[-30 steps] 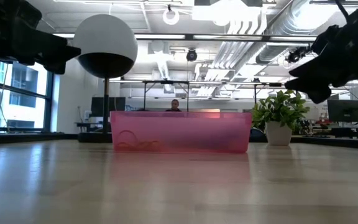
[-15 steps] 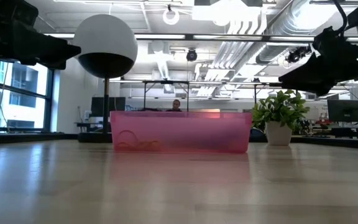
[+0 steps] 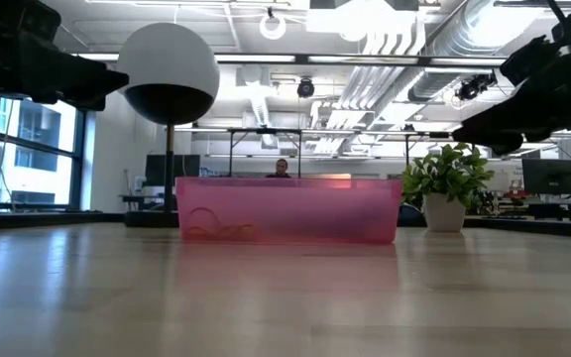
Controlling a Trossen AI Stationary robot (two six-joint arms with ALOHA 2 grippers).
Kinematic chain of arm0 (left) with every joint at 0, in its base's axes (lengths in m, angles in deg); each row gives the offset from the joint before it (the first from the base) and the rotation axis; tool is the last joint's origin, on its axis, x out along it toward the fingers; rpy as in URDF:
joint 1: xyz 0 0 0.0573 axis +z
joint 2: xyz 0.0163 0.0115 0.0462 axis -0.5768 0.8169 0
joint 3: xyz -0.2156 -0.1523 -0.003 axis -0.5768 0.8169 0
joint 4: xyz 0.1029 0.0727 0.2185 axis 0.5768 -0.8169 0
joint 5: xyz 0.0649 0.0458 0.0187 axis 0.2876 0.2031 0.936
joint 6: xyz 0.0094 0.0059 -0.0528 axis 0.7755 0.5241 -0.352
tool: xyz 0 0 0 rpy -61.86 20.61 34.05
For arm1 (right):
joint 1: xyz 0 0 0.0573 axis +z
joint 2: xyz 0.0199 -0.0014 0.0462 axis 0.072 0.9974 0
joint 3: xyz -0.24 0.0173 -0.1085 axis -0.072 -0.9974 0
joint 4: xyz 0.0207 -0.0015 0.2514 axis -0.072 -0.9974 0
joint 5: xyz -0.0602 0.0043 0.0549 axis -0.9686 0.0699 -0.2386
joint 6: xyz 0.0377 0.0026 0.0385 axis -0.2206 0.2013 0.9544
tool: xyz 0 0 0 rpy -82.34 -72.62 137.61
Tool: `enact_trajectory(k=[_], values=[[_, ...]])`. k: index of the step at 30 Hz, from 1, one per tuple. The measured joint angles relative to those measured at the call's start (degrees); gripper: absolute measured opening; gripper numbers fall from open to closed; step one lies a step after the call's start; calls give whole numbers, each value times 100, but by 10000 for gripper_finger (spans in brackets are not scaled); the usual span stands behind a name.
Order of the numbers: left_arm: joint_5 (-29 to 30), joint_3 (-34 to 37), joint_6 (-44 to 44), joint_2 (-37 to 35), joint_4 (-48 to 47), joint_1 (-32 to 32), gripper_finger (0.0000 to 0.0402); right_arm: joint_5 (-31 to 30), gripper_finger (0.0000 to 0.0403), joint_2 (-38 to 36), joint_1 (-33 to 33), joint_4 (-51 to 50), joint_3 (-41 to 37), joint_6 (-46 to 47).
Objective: Pick and place rubber bands into bin
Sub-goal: Return to Home Position
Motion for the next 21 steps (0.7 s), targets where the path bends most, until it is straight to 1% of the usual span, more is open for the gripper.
enact_trajectory(k=[5,21], values=[[0,0,-6,0,0,0,194,146,204,0,0,-25,0,-5],[0,0,-11,0,0,0,195,151,204,0,0,-6,-2,-5]])
